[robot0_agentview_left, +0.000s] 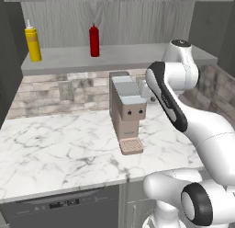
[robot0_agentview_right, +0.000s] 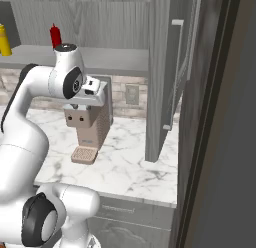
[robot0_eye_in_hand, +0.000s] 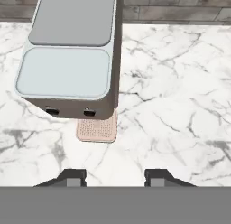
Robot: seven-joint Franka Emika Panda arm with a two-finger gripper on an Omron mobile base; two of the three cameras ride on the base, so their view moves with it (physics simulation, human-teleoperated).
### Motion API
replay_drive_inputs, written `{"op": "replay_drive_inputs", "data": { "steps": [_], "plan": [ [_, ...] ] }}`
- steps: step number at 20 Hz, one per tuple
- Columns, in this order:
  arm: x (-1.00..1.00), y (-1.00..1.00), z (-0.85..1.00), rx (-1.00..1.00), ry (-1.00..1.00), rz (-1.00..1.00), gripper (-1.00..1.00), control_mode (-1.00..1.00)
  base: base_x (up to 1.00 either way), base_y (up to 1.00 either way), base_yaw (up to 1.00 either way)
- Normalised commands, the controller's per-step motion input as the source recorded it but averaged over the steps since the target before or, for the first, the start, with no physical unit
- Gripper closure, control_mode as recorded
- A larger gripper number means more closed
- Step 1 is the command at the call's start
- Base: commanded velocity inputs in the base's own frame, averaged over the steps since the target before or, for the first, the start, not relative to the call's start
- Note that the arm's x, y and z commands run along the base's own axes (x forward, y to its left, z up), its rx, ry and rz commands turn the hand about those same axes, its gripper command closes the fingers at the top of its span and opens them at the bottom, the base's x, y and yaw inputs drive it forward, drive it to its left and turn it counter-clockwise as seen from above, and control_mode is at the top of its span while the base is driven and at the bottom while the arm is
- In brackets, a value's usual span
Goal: Take 2 condiments from the cabinet and move them on the counter near the stove.Make sure the condiments are lined up with each other, next to each other.
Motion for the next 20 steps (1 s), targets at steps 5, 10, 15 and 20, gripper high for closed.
{"op": "replay_drive_inputs", "data": {
  "steps": [5, 10, 15, 20],
  "plan": [
    [-0.06, 0.07, 0.0, 0.0, -0.02, 0.01, -1.0, -1.0, 0.0, 0.0, 0.0],
    [-0.01, 0.08, 0.0, 0.0, -0.32, 0.09, -1.0, -1.0, 0.0, 0.0, 0.0],
    [0.0, 0.22, 0.2, 0.05, -0.36, 0.12, -1.0, -1.0, 0.0, 0.0, 0.0],
    [0.15, 0.31, 0.4, 0.05, -0.18, 0.1, -1.0, -1.0, 0.0, 0.0, 0.0]
  ]
}}
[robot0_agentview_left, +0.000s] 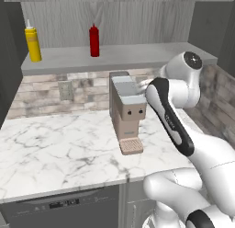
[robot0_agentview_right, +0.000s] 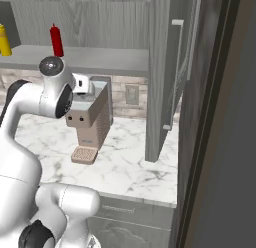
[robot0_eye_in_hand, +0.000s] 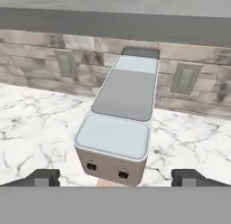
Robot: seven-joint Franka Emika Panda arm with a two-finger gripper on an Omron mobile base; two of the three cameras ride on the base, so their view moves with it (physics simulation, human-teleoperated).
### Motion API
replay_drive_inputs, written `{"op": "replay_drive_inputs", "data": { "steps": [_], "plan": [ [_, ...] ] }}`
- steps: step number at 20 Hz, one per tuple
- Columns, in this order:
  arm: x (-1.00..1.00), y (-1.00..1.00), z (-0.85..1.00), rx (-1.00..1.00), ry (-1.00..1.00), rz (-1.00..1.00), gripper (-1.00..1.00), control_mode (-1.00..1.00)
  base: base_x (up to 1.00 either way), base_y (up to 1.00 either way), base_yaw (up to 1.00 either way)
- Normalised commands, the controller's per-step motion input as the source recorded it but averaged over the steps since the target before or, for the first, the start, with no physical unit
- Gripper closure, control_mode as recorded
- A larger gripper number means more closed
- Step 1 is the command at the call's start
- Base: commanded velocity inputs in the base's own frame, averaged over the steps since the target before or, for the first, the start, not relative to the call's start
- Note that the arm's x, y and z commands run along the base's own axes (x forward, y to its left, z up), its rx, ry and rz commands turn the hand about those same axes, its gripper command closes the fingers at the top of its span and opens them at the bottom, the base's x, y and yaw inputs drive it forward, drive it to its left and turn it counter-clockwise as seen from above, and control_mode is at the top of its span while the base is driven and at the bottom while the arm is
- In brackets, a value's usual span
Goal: Take 2 condiments from the cabinet and move them on the counter near the stove.Make sure the condiments are lined up with each other, next to each other.
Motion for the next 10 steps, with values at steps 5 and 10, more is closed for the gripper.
{"op": "replay_drive_inputs", "data": {
  "steps": [5, 10],
  "plan": [
    [0.14, 0.33, 0.7, 0.0, -0.03, 0.04, -1.0, -1.0, 0.0, 0.0, 0.0],
    [0.18, 0.25, 0.72, 0.0, 0.05, 0.0, -1.0, -1.0, 0.0, 0.0, 0.0]
  ]
}}
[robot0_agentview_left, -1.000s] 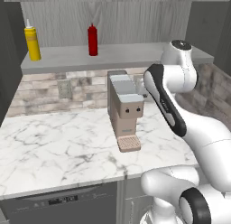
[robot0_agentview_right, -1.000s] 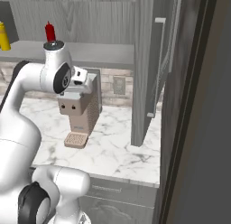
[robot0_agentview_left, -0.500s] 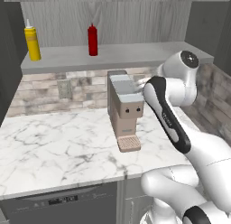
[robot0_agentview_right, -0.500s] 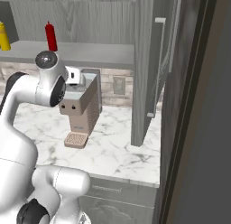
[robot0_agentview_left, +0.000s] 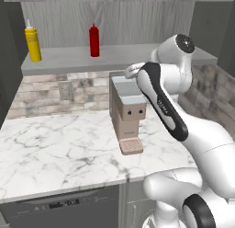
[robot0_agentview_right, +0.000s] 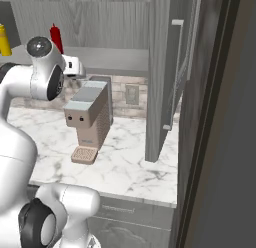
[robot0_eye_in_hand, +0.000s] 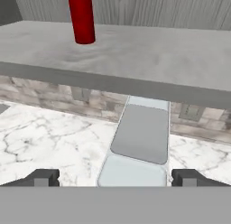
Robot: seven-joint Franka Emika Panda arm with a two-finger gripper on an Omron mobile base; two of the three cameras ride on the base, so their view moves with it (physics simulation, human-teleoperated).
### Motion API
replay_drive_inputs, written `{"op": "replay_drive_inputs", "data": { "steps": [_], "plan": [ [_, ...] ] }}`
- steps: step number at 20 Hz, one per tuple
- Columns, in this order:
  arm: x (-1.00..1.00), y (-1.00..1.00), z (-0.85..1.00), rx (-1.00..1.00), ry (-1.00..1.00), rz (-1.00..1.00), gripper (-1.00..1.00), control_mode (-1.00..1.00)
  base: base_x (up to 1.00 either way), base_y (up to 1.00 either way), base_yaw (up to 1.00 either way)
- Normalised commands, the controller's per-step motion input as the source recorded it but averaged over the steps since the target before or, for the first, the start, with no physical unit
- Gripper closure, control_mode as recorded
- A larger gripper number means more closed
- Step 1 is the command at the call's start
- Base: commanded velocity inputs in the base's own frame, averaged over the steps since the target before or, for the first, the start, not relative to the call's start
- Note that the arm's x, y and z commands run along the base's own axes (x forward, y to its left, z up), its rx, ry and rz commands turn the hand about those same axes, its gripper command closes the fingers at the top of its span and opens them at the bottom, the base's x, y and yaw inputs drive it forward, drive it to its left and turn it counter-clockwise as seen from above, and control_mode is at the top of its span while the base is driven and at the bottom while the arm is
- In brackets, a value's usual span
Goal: Take 2 condiments from the cabinet and move them on the counter near the stove.Make sure the condiments are lined up with each other, next to each other.
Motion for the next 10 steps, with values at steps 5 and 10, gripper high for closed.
{"op": "replay_drive_inputs", "data": {
  "steps": [5, 10],
  "plan": [
    [0.25, 0.29, 0.38, 0.0, 0.01, 0.0, -1.0, -1.0, 0.0, 0.0, 0.0],
    [0.28, 0.37, 0.07, 0.0, 0.0, 0.0, -1.0, -1.0, 0.0, 0.0, 0.0]
  ]
}}
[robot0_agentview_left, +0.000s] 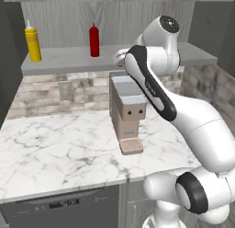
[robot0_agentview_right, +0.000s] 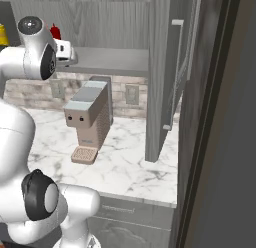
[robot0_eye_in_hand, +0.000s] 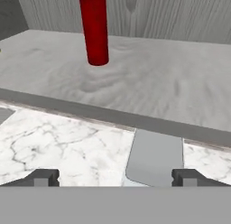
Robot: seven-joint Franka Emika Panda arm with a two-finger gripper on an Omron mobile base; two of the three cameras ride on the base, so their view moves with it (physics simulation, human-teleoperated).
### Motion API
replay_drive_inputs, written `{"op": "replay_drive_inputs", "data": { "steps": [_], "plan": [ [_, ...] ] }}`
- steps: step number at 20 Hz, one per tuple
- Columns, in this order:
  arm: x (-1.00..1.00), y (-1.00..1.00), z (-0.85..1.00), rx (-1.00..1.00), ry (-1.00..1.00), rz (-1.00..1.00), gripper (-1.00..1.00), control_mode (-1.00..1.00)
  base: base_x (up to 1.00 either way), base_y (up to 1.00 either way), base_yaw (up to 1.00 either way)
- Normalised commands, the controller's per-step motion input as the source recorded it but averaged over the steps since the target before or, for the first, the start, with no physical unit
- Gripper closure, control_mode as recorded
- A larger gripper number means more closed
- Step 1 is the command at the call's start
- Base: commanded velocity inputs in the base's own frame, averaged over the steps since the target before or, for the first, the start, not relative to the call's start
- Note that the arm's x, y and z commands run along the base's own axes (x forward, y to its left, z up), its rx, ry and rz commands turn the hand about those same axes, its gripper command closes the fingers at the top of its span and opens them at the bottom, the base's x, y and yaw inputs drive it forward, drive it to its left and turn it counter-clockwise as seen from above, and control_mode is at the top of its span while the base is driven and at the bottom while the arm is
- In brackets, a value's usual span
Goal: Take 2 condiments from the cabinet and move them on the counter near the stove.Make sure the condiments are lined up with each other, next to each other.
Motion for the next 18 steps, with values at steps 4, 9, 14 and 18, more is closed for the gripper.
{"op": "replay_drive_inputs", "data": {
  "steps": [4, 9, 14, 18],
  "plan": [
    [0.31, 0.39, 0.0, 0.01, 0.0, 0.0, -1.0, -1.0, 0.0, 0.0, 0.0],
    [0.28, 0.4, 0.05, 0.02, -0.01, 0.0, -1.0, -1.0, 0.0, 0.0, 0.0],
    [0.35, 0.41, 0.14, 0.01, 0.0, 0.0, -1.0, -1.0, 0.0, 0.0, 0.0],
    [0.26, 0.39, 0.1, 0.0, -0.04, 0.0, -1.0, -1.0, 0.0, 0.0, 0.0]
  ]
}}
